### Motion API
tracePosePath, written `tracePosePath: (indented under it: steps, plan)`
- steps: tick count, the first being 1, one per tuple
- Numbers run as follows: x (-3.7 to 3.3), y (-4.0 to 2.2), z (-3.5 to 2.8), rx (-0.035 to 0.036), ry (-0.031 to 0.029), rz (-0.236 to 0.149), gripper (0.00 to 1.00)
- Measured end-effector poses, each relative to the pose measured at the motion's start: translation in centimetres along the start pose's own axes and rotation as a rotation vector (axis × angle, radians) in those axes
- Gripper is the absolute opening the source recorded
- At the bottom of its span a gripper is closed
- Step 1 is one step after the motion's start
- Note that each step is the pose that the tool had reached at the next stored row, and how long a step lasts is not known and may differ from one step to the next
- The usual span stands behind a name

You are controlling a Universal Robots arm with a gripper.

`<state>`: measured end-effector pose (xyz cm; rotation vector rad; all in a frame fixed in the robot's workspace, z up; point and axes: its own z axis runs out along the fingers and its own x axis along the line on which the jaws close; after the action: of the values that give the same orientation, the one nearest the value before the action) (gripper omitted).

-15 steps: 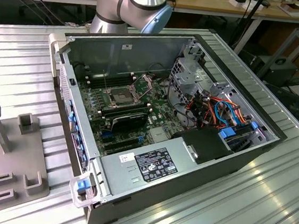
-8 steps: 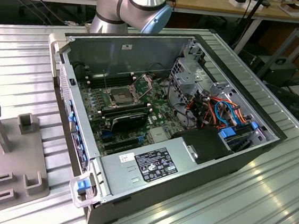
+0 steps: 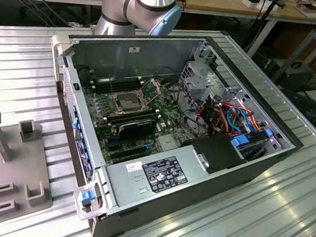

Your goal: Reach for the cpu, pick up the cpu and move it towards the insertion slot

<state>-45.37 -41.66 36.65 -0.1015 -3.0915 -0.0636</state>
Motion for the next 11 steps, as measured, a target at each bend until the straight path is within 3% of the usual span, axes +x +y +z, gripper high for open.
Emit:
tracePosePath:
  steps: [6,8,11]
  plan:
    - [0.02,0.00,0.00,0.0000,0.0000,0.000,0.11]
    - [0.03,0.00,0.00,0.0000,0.0000,0.000,0.17]
    - [0.04,0.00,0.00,0.0001,0.0001,0.000,0.48]
